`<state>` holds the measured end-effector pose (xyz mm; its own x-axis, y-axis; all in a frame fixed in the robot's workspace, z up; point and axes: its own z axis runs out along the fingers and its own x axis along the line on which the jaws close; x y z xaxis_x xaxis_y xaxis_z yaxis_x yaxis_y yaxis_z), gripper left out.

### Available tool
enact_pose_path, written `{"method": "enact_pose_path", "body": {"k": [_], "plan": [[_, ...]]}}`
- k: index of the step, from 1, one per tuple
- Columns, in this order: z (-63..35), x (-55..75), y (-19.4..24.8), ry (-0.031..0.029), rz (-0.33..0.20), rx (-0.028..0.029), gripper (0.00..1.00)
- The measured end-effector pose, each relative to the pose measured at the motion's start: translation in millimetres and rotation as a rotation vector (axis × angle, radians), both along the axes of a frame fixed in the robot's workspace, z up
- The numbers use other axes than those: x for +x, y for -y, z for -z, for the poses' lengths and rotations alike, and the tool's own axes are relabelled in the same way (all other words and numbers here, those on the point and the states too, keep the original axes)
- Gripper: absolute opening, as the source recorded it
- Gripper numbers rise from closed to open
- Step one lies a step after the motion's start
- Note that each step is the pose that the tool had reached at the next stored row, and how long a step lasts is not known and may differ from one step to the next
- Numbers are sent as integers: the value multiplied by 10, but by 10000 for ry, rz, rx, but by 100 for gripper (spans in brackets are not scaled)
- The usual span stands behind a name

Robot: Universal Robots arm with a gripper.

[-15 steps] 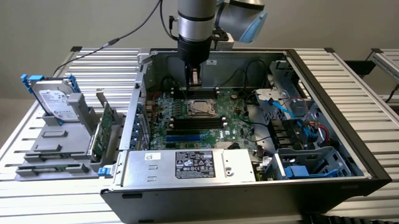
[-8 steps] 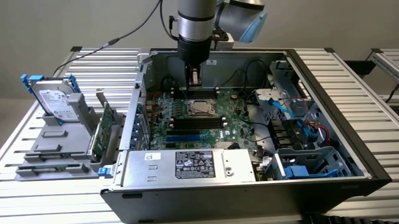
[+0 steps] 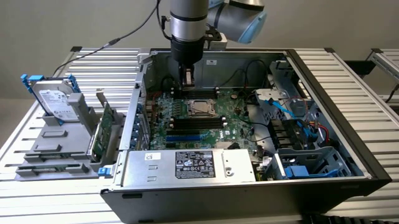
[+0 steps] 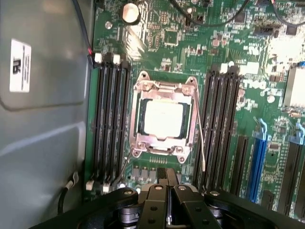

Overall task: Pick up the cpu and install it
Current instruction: 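Install the first cpu locking lever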

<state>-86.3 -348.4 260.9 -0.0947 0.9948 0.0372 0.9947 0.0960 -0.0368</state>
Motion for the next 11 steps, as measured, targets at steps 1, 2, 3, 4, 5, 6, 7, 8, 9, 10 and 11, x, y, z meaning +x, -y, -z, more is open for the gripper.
{"method": "enact_pose_path", "body": {"k": [1,2,3,4,5,6,7,8,9,10,11], "plan": [[0,-49,0,5,1,1,11],[0,-94,0,8,1,2,11],[1,-139,0,10,0,2,11],[0,-184,0,11,0,1,11],[1,-216,0,13,12,2,11],[1,-234,0,12,59,2,11],[1,-244,0,11,155,1,11],[2,-247,-1,11,270,1,11],[2,-247,-1,11,401,1,11],[2,-248,0,11,548,0,11],[3,-248,0,11,700,1,11]]}}
